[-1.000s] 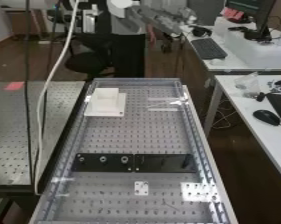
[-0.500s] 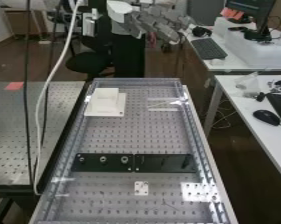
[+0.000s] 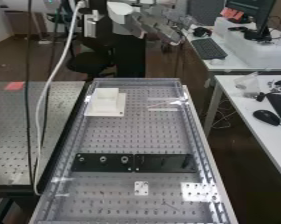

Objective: Grab the chopstick and place it in the clear container

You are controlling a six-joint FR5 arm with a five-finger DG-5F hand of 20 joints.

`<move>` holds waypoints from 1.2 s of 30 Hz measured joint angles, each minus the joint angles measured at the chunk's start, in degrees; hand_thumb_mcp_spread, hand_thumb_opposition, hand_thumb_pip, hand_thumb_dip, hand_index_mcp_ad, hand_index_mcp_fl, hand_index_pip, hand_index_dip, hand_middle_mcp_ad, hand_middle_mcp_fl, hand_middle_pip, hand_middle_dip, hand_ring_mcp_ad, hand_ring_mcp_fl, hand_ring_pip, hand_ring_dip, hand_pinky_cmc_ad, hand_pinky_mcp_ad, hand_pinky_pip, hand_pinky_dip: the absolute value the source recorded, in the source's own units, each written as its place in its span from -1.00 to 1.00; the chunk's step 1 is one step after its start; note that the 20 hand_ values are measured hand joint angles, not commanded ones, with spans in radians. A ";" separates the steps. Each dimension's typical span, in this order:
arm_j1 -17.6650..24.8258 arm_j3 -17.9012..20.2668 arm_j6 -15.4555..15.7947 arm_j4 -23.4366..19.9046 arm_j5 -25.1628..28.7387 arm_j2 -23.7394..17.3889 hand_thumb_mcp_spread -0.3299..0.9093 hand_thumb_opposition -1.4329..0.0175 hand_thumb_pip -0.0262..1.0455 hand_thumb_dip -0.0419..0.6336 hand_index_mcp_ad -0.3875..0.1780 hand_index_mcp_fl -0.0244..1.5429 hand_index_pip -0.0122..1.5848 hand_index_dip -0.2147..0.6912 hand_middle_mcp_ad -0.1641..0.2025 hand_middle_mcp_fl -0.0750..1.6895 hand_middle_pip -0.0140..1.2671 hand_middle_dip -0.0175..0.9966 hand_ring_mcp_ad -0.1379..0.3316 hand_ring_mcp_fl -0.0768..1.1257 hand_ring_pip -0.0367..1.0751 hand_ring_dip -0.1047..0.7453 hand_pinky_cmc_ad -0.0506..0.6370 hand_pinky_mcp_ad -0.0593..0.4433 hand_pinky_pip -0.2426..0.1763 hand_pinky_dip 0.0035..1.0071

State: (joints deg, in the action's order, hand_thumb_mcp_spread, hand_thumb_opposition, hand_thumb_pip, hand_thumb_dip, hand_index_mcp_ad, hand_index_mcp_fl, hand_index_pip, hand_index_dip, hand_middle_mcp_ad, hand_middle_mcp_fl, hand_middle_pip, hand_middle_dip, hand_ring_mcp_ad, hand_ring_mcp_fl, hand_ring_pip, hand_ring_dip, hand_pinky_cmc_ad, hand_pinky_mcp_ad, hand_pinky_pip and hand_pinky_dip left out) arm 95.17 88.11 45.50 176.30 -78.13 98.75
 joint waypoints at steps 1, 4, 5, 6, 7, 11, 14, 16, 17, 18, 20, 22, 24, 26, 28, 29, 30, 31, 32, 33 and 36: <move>0.03 -0.05 0.03 0.00 0.02 0.01 -0.08 -0.05 -0.10 -0.45 -0.30 -0.45 -0.92 0.17 -0.10 -0.70 -0.81 -0.38 0.09 -0.85 -0.72 -0.33 0.63 0.74 0.17 -0.65; 0.27 -0.41 0.13 -0.04 0.05 0.08 -0.08 -0.05 -0.10 -0.45 -0.33 -0.45 -0.92 0.17 -0.12 -0.70 -0.81 -0.38 0.07 -0.85 -0.72 -0.33 0.63 0.74 0.17 -0.65; 0.30 -0.52 0.07 -0.04 0.02 0.11 -0.08 -0.05 -0.10 -0.45 -0.32 -0.45 -0.92 0.17 -0.12 -0.70 -0.81 -0.38 0.06 -0.85 -0.72 -0.33 0.63 0.74 0.17 -0.65; 0.34 -0.62 0.04 -0.01 0.02 0.13 -0.08 -0.05 -0.10 -0.45 -0.31 -0.45 -0.92 0.17 -0.12 -0.70 -0.81 -0.38 0.06 -0.85 -0.72 -0.33 0.63 0.74 0.17 -0.65; 0.36 -0.65 0.06 0.01 0.02 0.14 -0.08 -0.05 -0.10 -0.45 -0.32 -0.45 -0.92 0.17 -0.12 -0.70 -0.81 -0.38 0.06 -0.85 -0.72 -0.33 0.63 0.74 0.17 -0.65; 0.54 -1.11 -0.06 0.46 0.14 0.18 -0.08 -0.05 -0.11 -0.45 -0.33 -0.45 -0.92 0.17 -0.12 -0.70 -0.81 -0.38 0.06 -0.85 -0.72 -0.33 0.63 0.74 0.17 -0.65; 0.56 -1.32 -0.39 0.55 0.47 0.22 -0.08 -0.05 -0.11 -0.45 -0.29 -0.45 -0.92 0.17 -0.09 -0.70 -0.81 -0.38 0.09 -0.85 -0.72 -0.33 0.63 0.74 0.17 -0.65; 0.51 -1.42 -0.60 0.48 0.31 0.28 -0.08 -0.05 -0.12 -0.45 -0.33 -0.45 -0.92 0.17 -0.11 -0.71 -0.81 -0.38 0.08 -0.85 -0.72 -0.32 0.63 0.74 0.17 -0.65; 0.42 -1.47 -0.64 0.41 0.21 0.37 -0.08 -0.05 -0.12 -0.45 -0.32 -0.45 -0.92 0.17 -0.11 -0.71 -0.81 -0.38 0.07 -0.85 -0.72 -0.32 0.63 0.74 0.17 -0.65; 0.32 -1.54 -0.69 0.36 0.10 0.55 -0.08 -0.05 -0.12 -0.45 -0.31 -0.45 -0.92 0.17 -0.11 -0.69 -0.81 -0.38 0.09 -0.85 -0.72 -0.33 0.63 0.74 0.17 -0.65; 0.26 -1.64 -0.77 0.43 0.18 0.81 -0.08 -0.05 -0.12 -0.46 -0.30 -0.45 -0.92 0.17 -0.10 -0.68 -0.81 -0.38 0.09 -0.85 -0.72 -0.32 0.63 0.74 0.17 -0.65; 0.22 -1.74 -0.73 0.49 0.32 0.99 -0.08 -0.05 -0.12 -0.45 -0.31 -0.45 -0.92 0.17 -0.10 -0.69 -0.81 -0.38 0.07 -0.83 -0.73 -0.32 0.63 0.74 0.17 -0.65; 0.02 -1.81 -1.26 0.55 0.63 1.18 -0.08 -0.05 -0.12 -0.46 -0.32 -0.43 -0.92 0.17 -0.10 -0.69 -0.81 -0.38 0.07 -0.83 -0.72 -0.33 0.63 0.74 0.17 -0.65; -0.26 -1.81 -1.81 0.59 0.67 1.28 -0.08 -0.05 -0.12 -0.46 -0.30 -0.41 -0.92 0.17 -0.10 -0.69 -0.81 -0.38 0.07 -0.83 -0.72 -0.32 0.63 0.74 0.17 -0.65; -0.55 -1.76 -2.03 0.59 0.51 1.29 -0.08 -0.05 -0.12 -0.46 -0.29 -0.41 -0.92 0.17 -0.08 -0.69 -0.81 -0.38 0.09 -0.83 -0.72 -0.32 0.63 0.74 0.17 -0.65; -0.67 -1.71 -2.04 0.59 0.37 1.31 -0.08 -0.05 -0.12 -0.46 -0.29 -0.41 -0.92 0.17 -0.08 -0.69 -0.81 -0.38 0.09 -0.83 -0.72 -0.32 0.63 0.74 0.17 -0.65; -0.79 -1.71 -2.09 0.60 0.21 1.32 -0.08 -0.05 -0.12 -0.46 -0.29 -0.41 -0.92 0.17 -0.08 -0.69 -0.81 -0.38 0.09 -0.83 -0.72 -0.32 0.63 0.74 0.17 -0.65; -0.83 -1.71 -2.13 0.61 0.16 1.32 -0.08 -0.05 -0.12 -0.46 -0.29 -0.41 -0.92 0.17 -0.08 -0.69 -0.81 -0.38 0.09 -0.83 -0.72 -0.32 0.63 0.74 0.17 -0.65; -0.99 -1.71 -2.28 0.66 -0.01 1.33 -0.08 -0.05 -0.12 -0.46 -0.29 -0.41 -0.92 0.17 -0.08 -0.69 -0.81 -0.38 0.09 -0.83 -0.72 -0.32 0.63 0.74 0.17 -0.65; -1.12 -1.74 -2.32 0.74 -0.13 1.37 -0.08 -0.05 -0.12 -0.46 -0.29 -0.41 -0.92 0.17 -0.08 -0.69 -0.81 -0.38 0.09 -0.83 -0.72 -0.32 0.63 0.74 0.17 -0.65; -1.24 -2.06 -2.07 1.03 -0.05 1.53 -0.08 -0.05 -0.12 -0.46 -0.30 -0.41 -0.91 0.17 -0.08 -0.69 -0.81 -0.38 0.09 -0.83 -0.72 -0.32 0.63 0.74 0.17 -0.65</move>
State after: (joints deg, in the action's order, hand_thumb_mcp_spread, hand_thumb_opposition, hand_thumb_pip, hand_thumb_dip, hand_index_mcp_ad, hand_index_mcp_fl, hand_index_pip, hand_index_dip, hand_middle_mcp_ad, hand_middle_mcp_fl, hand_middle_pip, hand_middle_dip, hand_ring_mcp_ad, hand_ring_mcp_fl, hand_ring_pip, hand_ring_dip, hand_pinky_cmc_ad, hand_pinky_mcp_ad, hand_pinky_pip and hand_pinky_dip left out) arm 93.93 86.05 43.42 177.33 -78.18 100.28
